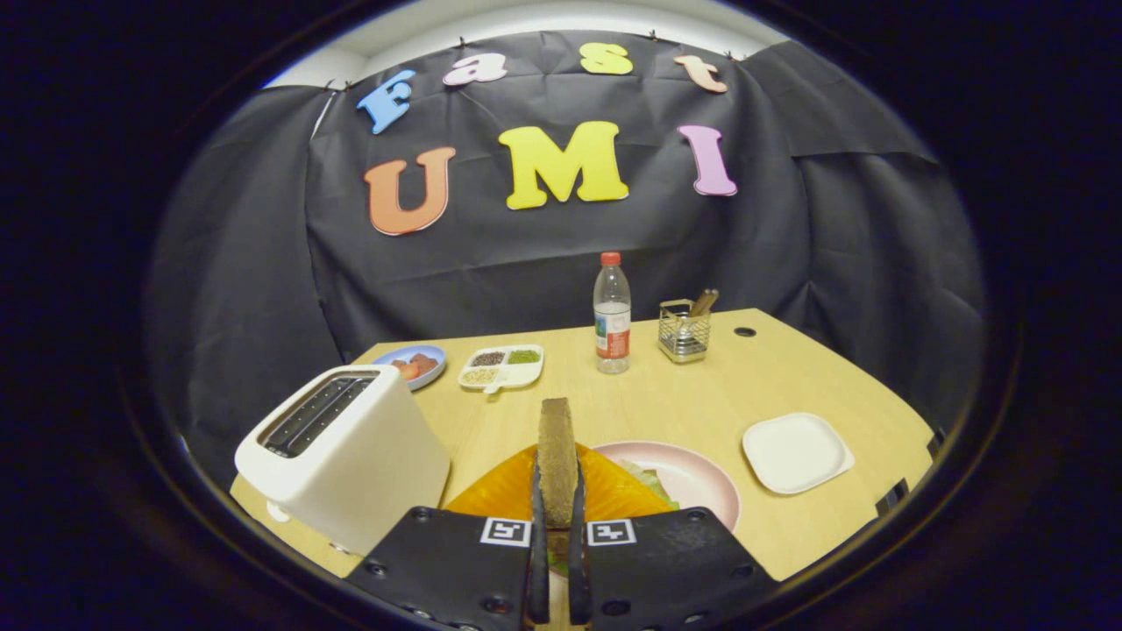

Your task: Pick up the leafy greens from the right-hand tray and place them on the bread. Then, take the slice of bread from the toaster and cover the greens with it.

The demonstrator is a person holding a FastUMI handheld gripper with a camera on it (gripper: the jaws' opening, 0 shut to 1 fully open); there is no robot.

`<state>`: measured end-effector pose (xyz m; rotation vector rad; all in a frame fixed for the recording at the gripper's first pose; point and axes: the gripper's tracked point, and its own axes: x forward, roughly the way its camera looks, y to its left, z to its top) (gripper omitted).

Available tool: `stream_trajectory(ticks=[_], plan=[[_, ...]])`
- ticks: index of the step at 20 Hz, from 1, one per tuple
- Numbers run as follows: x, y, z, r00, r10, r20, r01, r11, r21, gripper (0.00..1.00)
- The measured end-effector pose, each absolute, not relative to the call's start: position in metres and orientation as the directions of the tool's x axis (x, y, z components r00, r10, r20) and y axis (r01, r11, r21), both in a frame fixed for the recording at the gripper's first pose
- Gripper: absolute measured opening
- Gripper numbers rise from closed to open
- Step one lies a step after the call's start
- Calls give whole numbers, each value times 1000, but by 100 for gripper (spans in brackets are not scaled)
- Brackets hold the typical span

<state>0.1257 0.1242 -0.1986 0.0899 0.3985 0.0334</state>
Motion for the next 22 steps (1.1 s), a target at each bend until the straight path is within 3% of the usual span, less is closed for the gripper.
stream_trajectory(ticks=[4, 10, 11, 16, 17, 20, 22], plan=[[126, 118, -218, 908, 98, -408, -55, 992, 116, 9], [134, 86, -235, 905, 64, -420, -27, 995, 94, 11], [135, 81, -240, 899, 59, -435, -25, 996, 84, 17], [137, 62, -254, 897, 35, -440, 0, 997, 79, 17], [137, 58, -257, 895, 31, -444, 4, 997, 78, 24], [138, 50, -265, 892, 16, -452, 20, 997, 74, 25], [138, 48, -268, 893, 5, -450, 24, 998, 58, 35]])
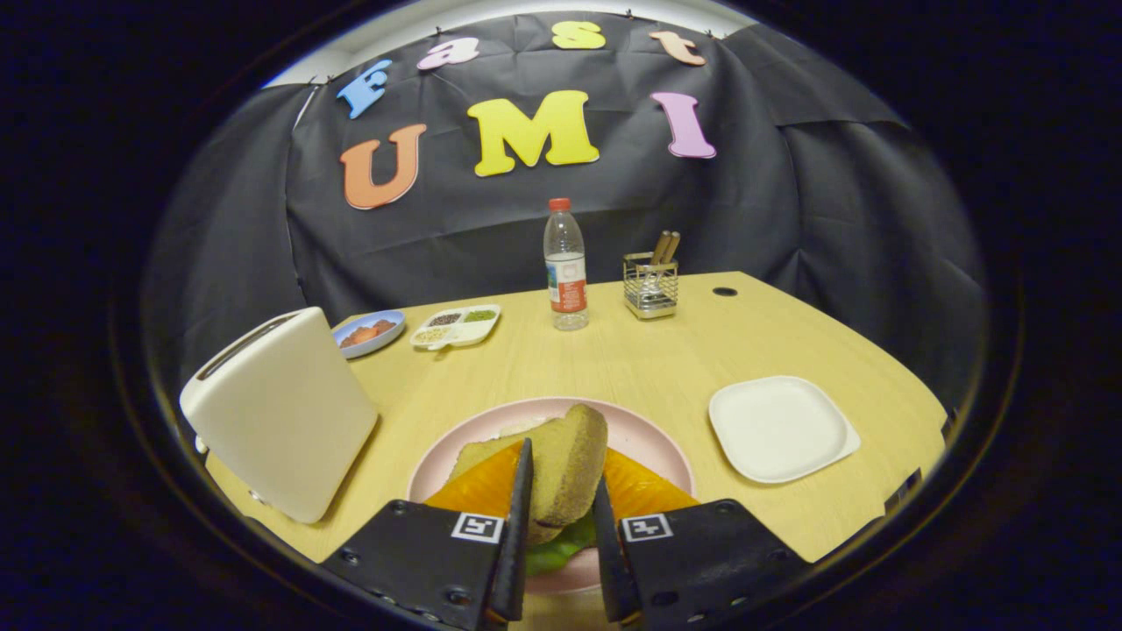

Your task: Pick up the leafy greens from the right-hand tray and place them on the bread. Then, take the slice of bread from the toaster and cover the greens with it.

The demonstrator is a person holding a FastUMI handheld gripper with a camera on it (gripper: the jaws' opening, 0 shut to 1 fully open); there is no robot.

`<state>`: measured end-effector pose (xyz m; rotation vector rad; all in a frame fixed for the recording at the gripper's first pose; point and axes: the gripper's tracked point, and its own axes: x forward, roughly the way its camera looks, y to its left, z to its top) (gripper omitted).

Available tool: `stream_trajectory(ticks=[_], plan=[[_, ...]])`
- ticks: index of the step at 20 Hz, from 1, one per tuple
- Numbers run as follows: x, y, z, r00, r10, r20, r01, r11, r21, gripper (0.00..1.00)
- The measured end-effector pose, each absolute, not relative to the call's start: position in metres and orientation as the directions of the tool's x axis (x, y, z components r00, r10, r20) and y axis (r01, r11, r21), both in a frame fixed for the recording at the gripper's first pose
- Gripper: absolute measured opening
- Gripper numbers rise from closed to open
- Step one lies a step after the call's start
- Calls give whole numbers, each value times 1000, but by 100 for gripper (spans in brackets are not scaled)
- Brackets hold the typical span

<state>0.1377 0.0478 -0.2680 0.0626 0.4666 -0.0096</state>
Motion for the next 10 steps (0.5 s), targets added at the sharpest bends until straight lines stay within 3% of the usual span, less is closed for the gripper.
stream_trajectory(ticks=[2, 5, 7, 10], plan=[[137, 41, -267, 900, -25, -436, 37, 999, 18, 41], [137, 37, -261, 914, -63, -401, 44, 997, -56, 58], [136, 33, -253, 925, -94, -369, 50, 991, -127, 77], [124, 33, -235, 938, -104, -330, 51, 985, -167, 85]])
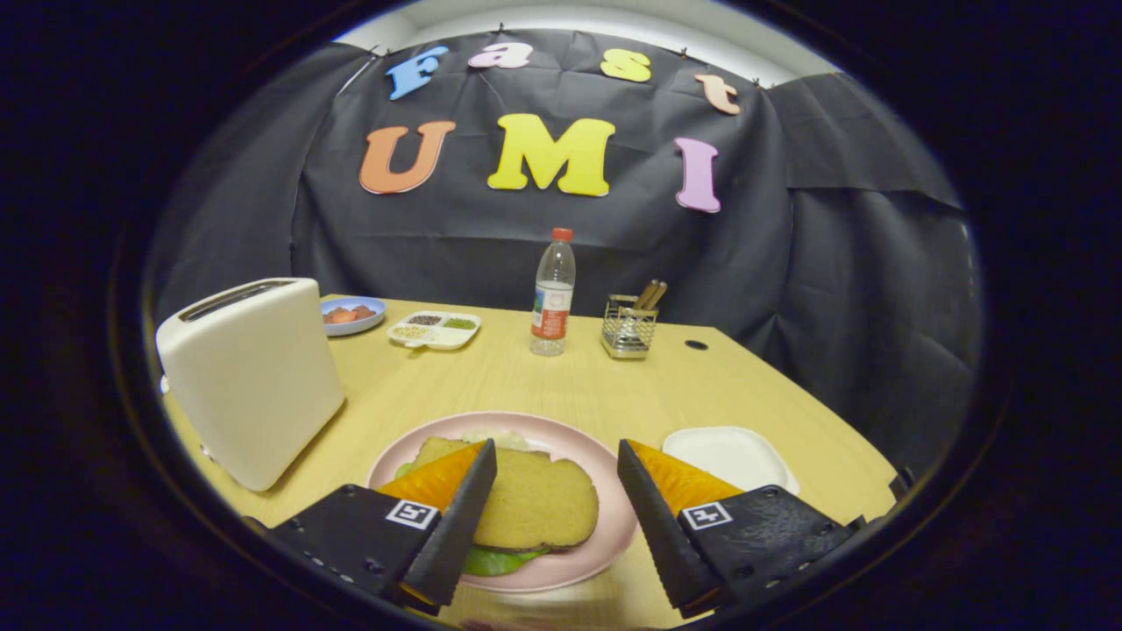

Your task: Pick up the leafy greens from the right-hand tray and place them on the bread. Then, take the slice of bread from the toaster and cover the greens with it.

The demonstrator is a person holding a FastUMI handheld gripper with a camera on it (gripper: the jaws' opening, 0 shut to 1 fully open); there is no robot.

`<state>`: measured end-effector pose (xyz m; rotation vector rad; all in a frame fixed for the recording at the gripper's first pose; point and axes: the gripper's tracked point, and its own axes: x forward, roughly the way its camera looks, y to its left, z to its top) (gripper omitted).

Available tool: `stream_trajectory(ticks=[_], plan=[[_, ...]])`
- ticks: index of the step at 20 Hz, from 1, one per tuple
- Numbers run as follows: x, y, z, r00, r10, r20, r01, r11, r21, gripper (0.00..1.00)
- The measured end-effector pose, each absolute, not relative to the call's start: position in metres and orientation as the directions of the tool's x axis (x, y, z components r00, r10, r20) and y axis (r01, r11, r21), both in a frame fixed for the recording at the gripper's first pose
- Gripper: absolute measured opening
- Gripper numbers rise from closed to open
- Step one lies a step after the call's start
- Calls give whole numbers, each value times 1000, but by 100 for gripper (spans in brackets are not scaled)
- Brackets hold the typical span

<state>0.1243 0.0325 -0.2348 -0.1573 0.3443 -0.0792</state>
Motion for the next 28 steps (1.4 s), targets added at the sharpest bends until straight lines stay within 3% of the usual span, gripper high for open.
stream_trajectory(ticks=[1, 9, 15, 20, 28], plan=[[117, 35, -223, 946, -95, -310, 44, 985, -165, 91], [32, 49, -107, 994, -67, -83, 51, 983, -178, 95], [-34, 47, -58, 996, -66, -58, 59, 990, -129, 95], [-79, 45, -8, 998, -42, 47, 46, 994, -98, 95], [-104, 44, 5, 995, -2, 104, 9, 998, -69, 95]])
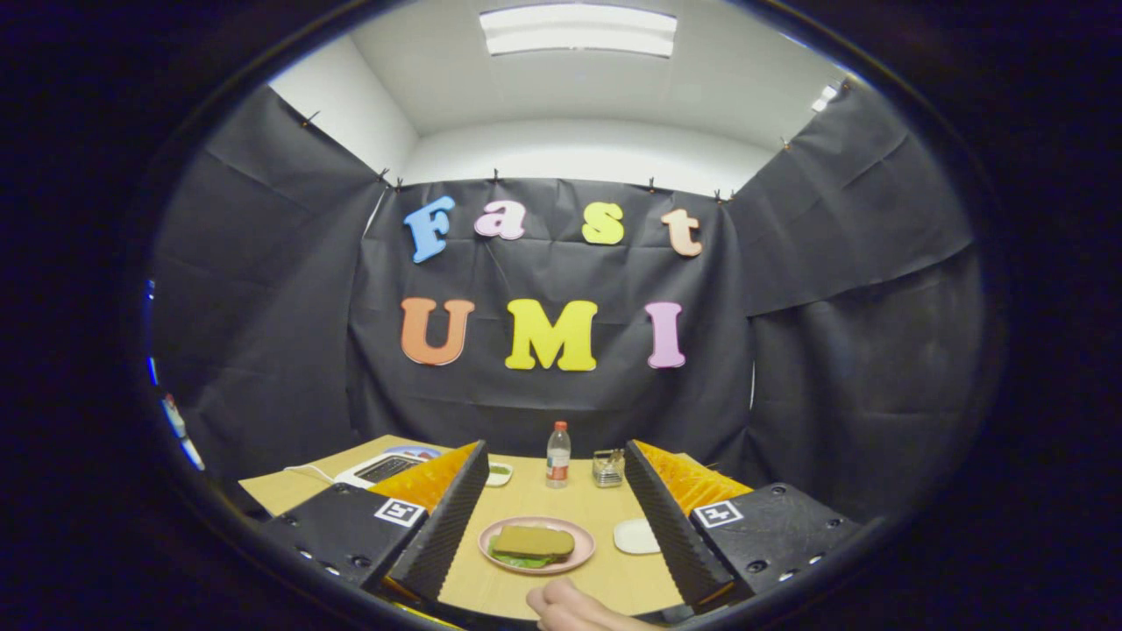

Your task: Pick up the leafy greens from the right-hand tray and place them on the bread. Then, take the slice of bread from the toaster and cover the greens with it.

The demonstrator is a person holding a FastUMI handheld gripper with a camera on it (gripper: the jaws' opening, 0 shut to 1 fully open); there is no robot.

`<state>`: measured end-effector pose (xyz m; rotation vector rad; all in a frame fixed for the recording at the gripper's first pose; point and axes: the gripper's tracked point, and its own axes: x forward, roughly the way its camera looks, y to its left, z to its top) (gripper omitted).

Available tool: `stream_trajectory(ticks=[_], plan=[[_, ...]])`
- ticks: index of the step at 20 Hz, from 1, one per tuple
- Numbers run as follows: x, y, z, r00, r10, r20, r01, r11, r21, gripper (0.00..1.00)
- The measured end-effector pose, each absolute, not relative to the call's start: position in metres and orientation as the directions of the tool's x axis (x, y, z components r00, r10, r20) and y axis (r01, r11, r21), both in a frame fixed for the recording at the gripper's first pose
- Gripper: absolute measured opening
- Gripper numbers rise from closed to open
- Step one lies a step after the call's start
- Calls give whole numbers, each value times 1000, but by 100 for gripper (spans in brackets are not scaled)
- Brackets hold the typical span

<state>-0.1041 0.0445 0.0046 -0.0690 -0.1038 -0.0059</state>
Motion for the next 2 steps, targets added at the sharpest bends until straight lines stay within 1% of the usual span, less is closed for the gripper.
stream_trajectory(ticks=[2], plan=[[-101, 41, -1, 996, -4, 94, 8, 999, -50, 95]])
